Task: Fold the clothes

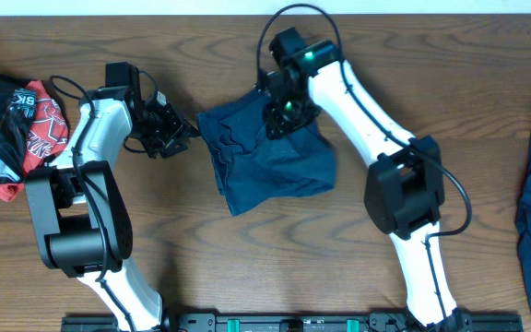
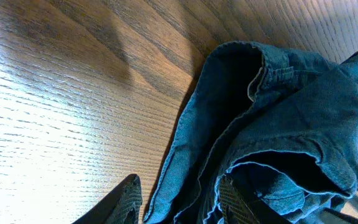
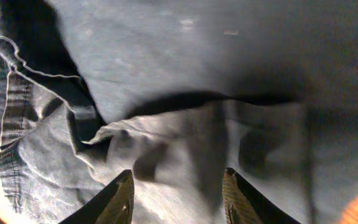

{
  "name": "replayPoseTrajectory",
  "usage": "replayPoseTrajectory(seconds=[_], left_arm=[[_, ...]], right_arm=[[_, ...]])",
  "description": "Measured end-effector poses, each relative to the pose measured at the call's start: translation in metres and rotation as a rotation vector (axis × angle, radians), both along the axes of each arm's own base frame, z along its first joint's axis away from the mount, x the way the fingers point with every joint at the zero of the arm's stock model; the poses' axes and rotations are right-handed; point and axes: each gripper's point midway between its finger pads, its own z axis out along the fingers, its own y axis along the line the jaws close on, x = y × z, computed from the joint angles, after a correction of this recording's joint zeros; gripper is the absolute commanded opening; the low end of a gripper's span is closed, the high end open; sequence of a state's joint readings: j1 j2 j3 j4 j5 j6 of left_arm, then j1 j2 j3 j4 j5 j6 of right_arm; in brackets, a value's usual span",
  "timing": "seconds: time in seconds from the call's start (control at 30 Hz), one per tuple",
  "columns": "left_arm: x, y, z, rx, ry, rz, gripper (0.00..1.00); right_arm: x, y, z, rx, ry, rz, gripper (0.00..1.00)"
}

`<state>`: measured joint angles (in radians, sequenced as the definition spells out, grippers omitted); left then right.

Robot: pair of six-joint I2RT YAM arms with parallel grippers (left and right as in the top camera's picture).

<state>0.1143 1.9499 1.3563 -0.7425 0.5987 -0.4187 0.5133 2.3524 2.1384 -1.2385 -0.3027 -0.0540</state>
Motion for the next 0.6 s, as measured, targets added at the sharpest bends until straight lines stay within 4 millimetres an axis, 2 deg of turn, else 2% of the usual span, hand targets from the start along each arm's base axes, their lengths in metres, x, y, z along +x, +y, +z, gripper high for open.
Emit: replayPoseTrajectory(seconds=[0.03, 0.07, 0.17, 0.33, 0.43, 0.6], left_arm=[[0.0, 0.0, 0.0, 0.0, 0.0, 0.0, 0.43], [0.0, 0.0, 0.0, 0.0, 0.0, 0.0, 0.43], [0.0, 0.0, 0.0, 0.0, 0.002, 0.0, 0.43], [-0.002, 0.0, 0.0, -0.001, 0.01, 0.0, 0.43], [-0.002, 0.0, 0.0, -0.001, 0.01, 0.0, 0.43], [-0.002, 0.0, 0.0, -0.001, 0.01, 0.0, 0.43]], right_arm=[[-0.003, 0.004, -0.003, -0.001, 0.003, 0.013, 0.38], [-0.006, 0.009, -0.005, -0.002, 0.006, 0.026, 0.31], [-0.013, 0.019, -0.006, 0.0, 0.006, 0.055, 0.01], [-0.016, 0.025, -0.007, -0.003, -0.001, 0.063, 0.01], [-0.017, 0.02, -0.008, -0.029, 0.003, 0.06, 0.01], [-0.034, 0.009, -0.01, -0.089, 0.059, 0.078, 0.01]])
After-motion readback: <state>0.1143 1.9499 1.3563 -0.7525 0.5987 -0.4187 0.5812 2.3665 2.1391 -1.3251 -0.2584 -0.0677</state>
